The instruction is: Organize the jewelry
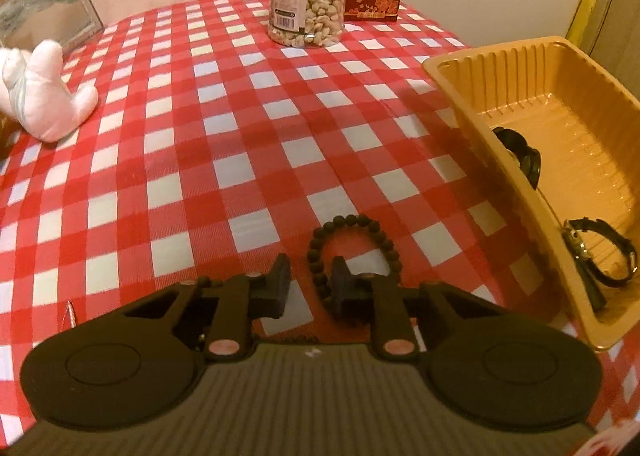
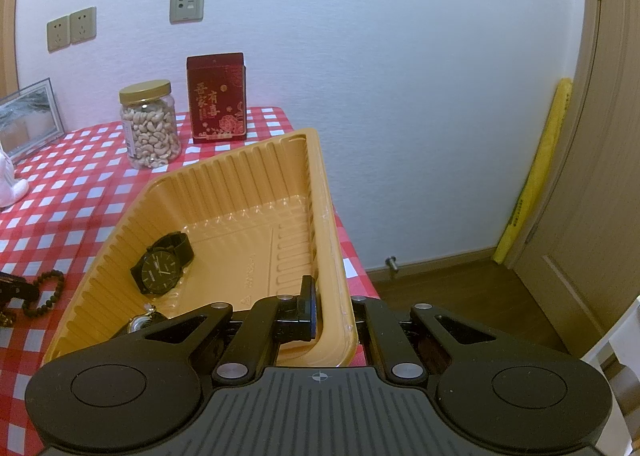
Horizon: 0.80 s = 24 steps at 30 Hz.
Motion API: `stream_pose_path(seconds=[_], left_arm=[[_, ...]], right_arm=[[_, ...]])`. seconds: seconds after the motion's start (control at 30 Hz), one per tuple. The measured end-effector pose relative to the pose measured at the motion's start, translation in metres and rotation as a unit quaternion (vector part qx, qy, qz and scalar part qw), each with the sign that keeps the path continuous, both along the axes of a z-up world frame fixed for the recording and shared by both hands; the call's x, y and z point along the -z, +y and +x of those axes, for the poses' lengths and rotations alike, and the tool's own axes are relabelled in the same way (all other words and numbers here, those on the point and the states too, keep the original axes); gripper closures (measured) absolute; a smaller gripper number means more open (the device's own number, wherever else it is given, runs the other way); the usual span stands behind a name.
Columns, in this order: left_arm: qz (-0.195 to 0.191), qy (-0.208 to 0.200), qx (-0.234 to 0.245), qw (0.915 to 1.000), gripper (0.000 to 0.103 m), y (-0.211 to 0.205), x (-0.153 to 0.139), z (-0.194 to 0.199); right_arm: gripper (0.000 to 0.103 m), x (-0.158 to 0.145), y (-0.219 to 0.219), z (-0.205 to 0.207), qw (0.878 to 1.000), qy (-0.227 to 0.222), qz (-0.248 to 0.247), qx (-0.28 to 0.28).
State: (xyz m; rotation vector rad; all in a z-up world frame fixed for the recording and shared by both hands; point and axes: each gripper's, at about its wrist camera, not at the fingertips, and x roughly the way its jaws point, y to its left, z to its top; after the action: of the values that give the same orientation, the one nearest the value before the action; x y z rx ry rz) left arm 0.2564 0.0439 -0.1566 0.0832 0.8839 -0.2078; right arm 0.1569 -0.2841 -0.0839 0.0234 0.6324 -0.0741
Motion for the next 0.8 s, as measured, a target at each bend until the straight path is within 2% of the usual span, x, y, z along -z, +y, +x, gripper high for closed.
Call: stream_pose_path(seconds=[0.1,0.37,0.6,0.8], left_arm=[[-0.001,-0.007,0.006,1.0000,0.097,-0.002,0.002,-0.002],[-0.014,-0.010,0.026,0.9995,0.098,-0.006,-0.004,-0.018],[-0.049,-0.049,0.035,0.9970,0.098,-0.012,-0.041,-0.032],[-0.106,-0.076,0.053,0.9900,0.098,-0.028,-0.073,-0.036]], right_arm=[[0.099,0.000,0.000,0.000,1.000,0.000,0.000,0.000],[0.098,0.000,0.000,0.000,1.000,0.000,0.000,-0.001],[0.099,0.002,-0.002,-0.001,1.000,-0.001,0.004,-0.002],[0.099,0.001,-0.002,-0.003,1.000,-0.001,0.007,-0.004]])
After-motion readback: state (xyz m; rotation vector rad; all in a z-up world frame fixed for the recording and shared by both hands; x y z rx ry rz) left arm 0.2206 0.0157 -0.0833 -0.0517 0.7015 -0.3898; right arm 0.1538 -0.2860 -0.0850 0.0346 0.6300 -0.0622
